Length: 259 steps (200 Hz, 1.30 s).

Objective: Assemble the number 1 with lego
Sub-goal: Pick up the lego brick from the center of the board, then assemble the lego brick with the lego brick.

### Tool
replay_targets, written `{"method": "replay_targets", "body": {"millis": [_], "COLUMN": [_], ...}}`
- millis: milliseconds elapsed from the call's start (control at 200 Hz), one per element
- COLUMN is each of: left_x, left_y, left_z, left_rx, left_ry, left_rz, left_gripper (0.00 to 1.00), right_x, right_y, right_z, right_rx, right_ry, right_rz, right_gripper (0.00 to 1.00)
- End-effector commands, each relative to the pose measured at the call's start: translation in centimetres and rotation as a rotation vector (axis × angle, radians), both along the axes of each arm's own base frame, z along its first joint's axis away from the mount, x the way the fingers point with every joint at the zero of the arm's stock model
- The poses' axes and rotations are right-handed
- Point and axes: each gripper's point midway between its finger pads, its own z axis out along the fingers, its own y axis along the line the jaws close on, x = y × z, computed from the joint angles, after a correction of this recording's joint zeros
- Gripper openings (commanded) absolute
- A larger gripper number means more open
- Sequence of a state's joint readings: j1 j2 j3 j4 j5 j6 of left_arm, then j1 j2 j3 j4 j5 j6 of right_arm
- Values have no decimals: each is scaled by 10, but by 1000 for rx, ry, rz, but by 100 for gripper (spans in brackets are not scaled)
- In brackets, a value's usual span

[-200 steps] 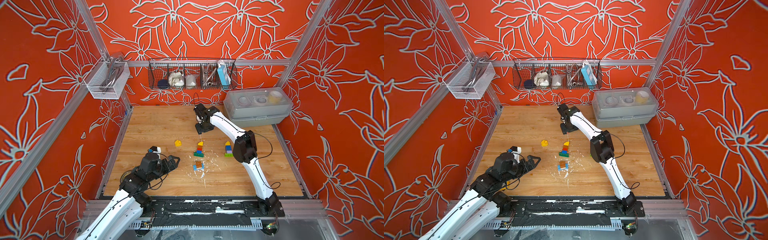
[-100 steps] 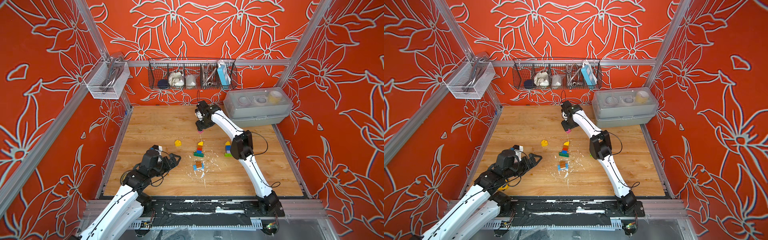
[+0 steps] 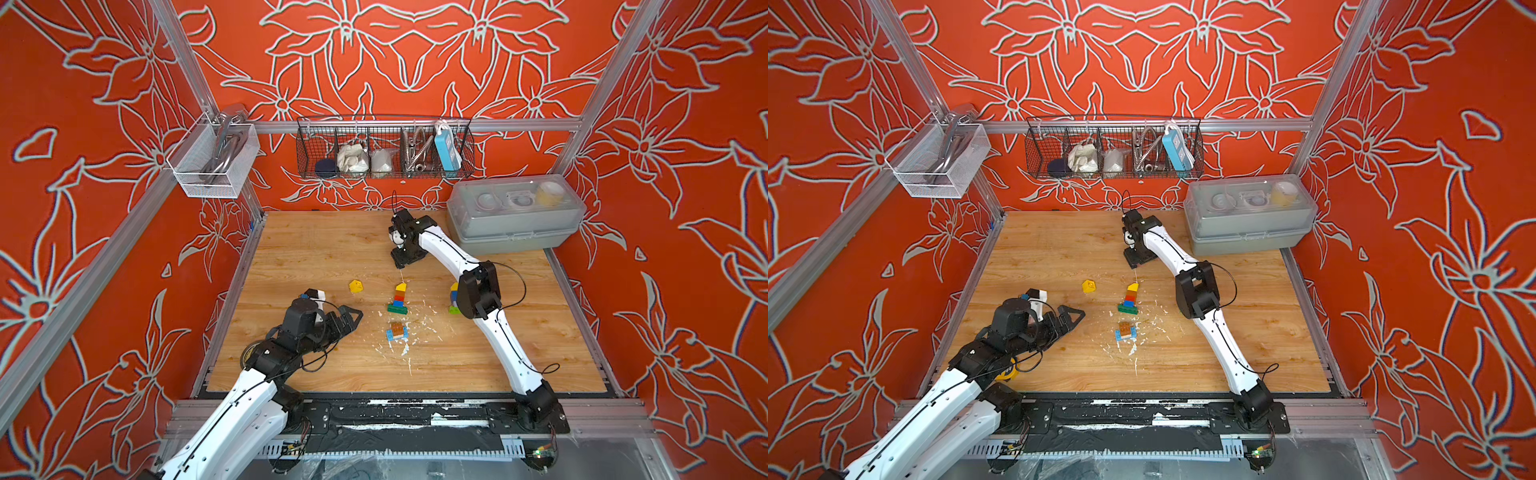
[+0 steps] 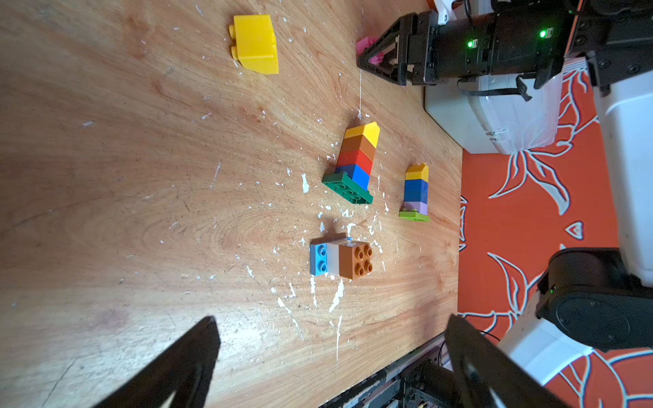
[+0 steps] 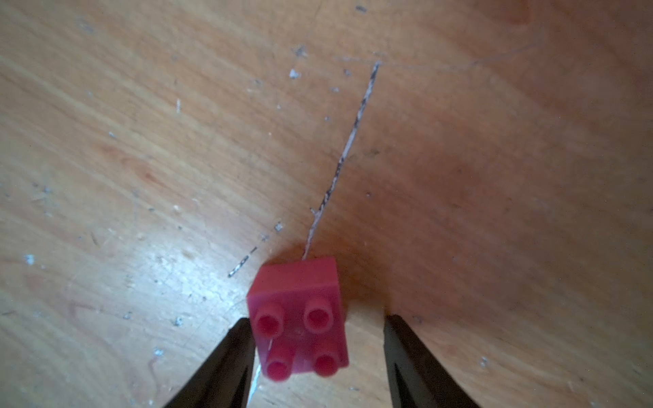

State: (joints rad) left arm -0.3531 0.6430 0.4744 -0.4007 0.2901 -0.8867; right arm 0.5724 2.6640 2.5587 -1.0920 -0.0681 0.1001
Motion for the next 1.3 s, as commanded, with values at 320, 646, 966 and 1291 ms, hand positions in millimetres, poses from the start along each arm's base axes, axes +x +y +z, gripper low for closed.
{"method": "replay_targets", "body": {"millis": [320, 646, 966, 1291], "left_x": [3, 5, 1, -9], "left_y": [-2, -3, 1, 6], "left_z": [-2, -3, -1, -1], "left_rx": [-5, -2, -2, -14], "left_ry": [-14, -9, -19, -20], "left_rz": [-15, -19, -8, 12], "left_gripper": [100, 100, 100, 100], "right_x": [15, 0, -73, -186], "right_y": [2, -19, -40, -38], "right_z": [1, 19, 73, 105], "right_rx": [27, 13, 45, 69], "right_ry": [-47, -20, 23, -22], "right_rz": [-83, -302, -405, -414], "right_gripper": [46, 21, 19, 18]}}
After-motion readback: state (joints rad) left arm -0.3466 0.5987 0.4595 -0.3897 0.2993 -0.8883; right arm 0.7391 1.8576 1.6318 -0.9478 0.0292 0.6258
